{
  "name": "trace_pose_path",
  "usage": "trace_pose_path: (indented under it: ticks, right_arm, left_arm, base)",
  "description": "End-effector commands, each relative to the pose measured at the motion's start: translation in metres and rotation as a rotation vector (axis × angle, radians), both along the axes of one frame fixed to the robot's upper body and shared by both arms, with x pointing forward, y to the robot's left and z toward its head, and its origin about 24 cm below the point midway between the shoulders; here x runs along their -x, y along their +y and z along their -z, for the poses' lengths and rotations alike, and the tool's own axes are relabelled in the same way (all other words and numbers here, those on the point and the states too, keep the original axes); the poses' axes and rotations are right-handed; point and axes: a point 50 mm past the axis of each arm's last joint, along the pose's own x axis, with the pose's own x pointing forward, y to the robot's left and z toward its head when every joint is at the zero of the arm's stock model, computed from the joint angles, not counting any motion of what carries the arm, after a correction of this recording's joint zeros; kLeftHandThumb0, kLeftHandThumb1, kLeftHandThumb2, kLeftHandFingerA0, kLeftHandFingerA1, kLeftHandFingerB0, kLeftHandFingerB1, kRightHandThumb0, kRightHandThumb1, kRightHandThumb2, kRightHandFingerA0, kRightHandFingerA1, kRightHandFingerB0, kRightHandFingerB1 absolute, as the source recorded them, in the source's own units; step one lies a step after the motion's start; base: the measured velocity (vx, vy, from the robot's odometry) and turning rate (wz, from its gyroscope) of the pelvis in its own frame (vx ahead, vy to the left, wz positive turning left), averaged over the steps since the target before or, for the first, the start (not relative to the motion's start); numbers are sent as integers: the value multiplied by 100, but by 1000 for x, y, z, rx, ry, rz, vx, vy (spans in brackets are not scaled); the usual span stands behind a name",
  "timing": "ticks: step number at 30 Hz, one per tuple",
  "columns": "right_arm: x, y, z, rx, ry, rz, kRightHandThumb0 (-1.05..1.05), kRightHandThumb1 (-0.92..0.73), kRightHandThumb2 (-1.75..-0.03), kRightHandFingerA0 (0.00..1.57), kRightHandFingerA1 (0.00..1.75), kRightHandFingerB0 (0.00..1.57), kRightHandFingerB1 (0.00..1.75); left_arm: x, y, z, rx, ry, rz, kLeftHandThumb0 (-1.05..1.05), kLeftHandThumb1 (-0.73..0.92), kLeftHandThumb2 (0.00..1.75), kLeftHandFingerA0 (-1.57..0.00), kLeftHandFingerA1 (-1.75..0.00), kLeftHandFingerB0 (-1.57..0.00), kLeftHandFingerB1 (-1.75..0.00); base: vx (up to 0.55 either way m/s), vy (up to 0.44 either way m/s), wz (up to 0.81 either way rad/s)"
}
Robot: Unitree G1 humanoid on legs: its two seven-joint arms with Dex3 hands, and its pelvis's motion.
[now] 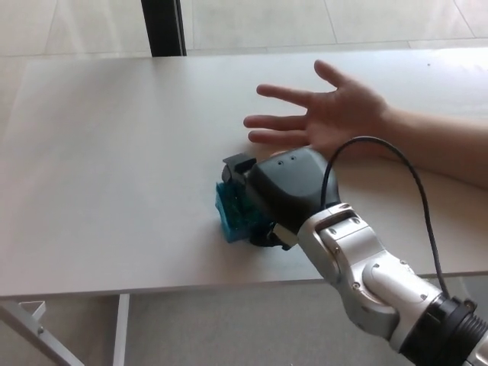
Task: The robot uses its right hand to pick up a cube kept in the middle of the desk infront of it and hands it to a person
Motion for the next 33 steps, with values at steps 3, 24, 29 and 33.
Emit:
trace_pose_path:
  ticks: [3, 24, 29, 33]
  right_arm:
    - [-17, -34, -47, -236, -249, 14, -29, -60, -72, 86, 175, 81, 130]
    - [-67, -75, -82, -140, -295, 133, -36, -60, -58, 99, 165, 95, 60]
    - [-70, -77, -64, -47, -250, 145, -33, -66, -63, 91, 160, 93, 70]
    - [-72, -82, -49, 56, -236, 169, -28, -62, -66, 88, 164, 88, 103]
  left_arm:
    - [3, 5, -5, -55, 12, 25, -71, 72, 62, -68, -50, -50, -41]
    - [4, 2, -2, -48, 9, 24, -70, 73, 62, -70, -50, -52, -41]
    - [4, 2, -2, -58, 10, 21, -71, 73, 62, -70, -51, -52, -41]
    - [2, 1, -1, -54, 9, 29, -71, 72, 62, -71, -51, -54, -42]
  base:
    - [0, 0, 0]
    - [0, 0, 0]
    - [0, 0, 0]
    - [0, 0, 0]
